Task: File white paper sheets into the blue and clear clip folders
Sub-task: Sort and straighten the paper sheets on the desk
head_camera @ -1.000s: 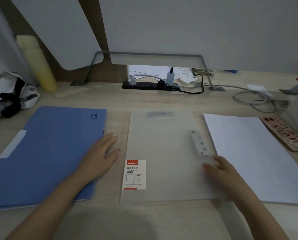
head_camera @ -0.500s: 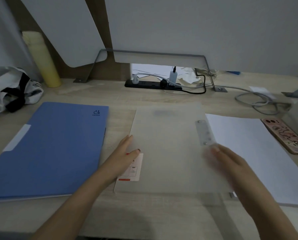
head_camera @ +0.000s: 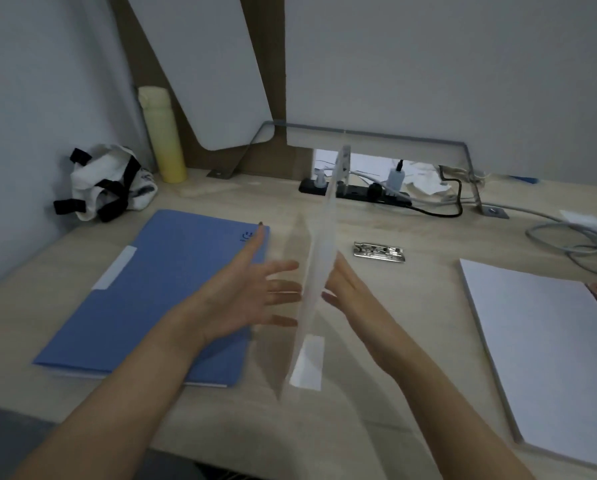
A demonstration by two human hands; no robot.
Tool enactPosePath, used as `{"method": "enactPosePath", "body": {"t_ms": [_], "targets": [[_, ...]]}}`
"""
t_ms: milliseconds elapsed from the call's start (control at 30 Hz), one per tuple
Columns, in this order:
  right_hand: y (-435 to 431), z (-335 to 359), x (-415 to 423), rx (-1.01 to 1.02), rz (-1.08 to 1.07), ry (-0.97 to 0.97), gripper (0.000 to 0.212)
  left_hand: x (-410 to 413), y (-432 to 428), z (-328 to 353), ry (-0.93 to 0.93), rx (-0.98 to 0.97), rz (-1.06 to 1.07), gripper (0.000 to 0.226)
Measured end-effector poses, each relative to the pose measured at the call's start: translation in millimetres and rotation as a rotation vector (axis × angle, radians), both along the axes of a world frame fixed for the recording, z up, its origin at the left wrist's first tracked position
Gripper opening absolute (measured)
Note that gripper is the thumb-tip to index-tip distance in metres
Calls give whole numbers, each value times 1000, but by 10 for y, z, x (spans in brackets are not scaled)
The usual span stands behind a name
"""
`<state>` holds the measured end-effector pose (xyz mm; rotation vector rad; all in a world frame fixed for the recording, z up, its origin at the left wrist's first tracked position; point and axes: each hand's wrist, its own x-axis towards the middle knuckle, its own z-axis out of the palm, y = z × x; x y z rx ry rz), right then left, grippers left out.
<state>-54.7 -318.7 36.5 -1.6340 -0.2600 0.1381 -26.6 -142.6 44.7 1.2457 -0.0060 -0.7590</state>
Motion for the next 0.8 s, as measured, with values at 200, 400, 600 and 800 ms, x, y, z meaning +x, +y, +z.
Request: {"method": "enactPosePath", "body": {"t_ms": [200, 400, 600, 800], "targets": [[179, -662, 117, -569, 40, -68, 50, 54, 563, 445, -231, -127, 234, 64], [215, -896, 129, -1098, -28, -285, 88, 100, 1218, 456, -283, 398, 350, 27], [206, -901, 107, -1204, 1, -266, 95, 273, 1289, -223, -568, 1211, 294, 33], [219, -883, 108, -1202, -6, -271, 101, 189, 973, -760, -723, 1487, 152, 69]]}}
